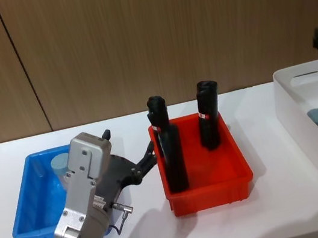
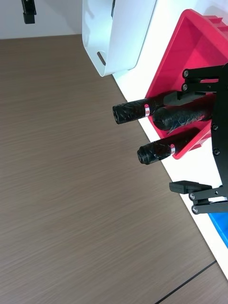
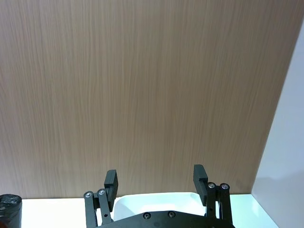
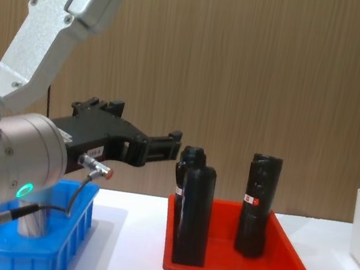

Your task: Pick the cotton swabs from the blue box and place them into the white box.

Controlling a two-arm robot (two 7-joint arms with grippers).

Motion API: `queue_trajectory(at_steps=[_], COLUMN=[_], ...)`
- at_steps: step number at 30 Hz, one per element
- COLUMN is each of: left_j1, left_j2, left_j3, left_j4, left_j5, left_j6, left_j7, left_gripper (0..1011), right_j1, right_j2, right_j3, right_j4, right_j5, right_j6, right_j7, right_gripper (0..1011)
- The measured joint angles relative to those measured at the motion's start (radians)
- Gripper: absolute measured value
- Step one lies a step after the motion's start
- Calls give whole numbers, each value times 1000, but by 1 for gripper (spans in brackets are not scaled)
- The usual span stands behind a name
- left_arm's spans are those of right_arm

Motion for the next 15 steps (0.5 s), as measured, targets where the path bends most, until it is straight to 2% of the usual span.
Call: queue_trajectory(at_steps=[15], left_j1=[0], left_j2=[0], left_j3=[0], left_j4=[0], left_j5=[0], left_j6=[0], left_j7=[0], left_gripper=[1003], right_j1=[-2], right_j2=[-2], right_j3=[2], right_j4=[-8], right_j5=[-1], right_j6=[-1], right_j7=[0], right_gripper=[1002])
